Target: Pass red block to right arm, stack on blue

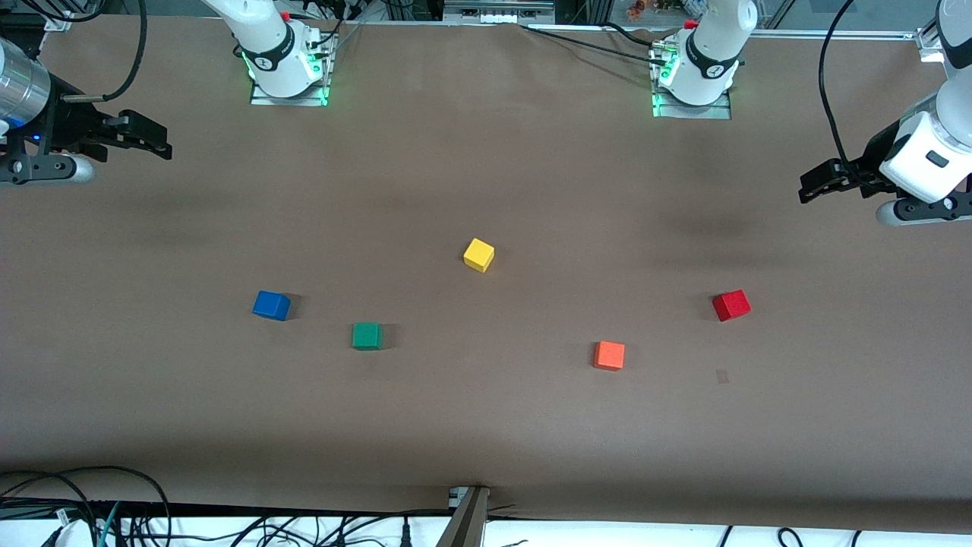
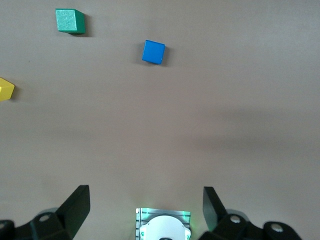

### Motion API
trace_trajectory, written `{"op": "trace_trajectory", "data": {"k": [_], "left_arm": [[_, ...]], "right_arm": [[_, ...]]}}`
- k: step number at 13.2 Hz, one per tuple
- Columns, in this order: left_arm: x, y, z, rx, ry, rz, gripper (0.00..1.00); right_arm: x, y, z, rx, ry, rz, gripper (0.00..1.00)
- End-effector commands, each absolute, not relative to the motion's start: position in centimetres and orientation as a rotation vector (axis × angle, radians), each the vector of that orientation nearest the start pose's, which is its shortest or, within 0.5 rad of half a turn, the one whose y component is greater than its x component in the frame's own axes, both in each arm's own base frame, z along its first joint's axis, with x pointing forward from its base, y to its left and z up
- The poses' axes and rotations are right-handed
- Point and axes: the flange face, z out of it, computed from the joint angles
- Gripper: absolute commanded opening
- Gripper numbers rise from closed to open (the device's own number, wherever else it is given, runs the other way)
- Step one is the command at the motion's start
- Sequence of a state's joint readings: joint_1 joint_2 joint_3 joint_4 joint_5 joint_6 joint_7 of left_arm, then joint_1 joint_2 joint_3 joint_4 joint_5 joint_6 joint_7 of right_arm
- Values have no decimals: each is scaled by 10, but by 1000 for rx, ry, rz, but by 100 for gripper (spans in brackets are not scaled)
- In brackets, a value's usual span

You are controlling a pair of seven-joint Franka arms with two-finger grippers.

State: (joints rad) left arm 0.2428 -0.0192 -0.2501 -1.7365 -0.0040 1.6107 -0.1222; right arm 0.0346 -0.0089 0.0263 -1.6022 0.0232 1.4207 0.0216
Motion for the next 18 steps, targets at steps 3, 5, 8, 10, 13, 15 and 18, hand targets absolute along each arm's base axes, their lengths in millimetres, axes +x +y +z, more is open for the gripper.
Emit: {"op": "trace_trajectory", "data": {"k": [3, 5, 8, 10, 13, 15, 18], "left_arm": [[535, 15, 558, -3172, -227, 185, 100], [536, 13, 558, -3172, -225, 178, 100], [537, 15, 557, -3163, -221, 174, 100], [538, 6, 561, -3131, -193, 161, 100], [539, 3, 562, -3122, -165, 162, 100], [540, 3, 560, -3122, -169, 167, 100], [540, 2, 561, -3120, -162, 167, 100]], "right_arm": [[532, 35, 610, -3120, -81, 277, 100], [532, 35, 610, -3120, -81, 277, 100], [532, 35, 610, -3119, -83, 277, 100], [532, 35, 611, -3120, -79, 274, 100], [532, 34, 611, -3121, -81, 272, 100], [532, 35, 611, -3123, -83, 272, 100], [532, 35, 611, -3123, -83, 274, 100]]}}
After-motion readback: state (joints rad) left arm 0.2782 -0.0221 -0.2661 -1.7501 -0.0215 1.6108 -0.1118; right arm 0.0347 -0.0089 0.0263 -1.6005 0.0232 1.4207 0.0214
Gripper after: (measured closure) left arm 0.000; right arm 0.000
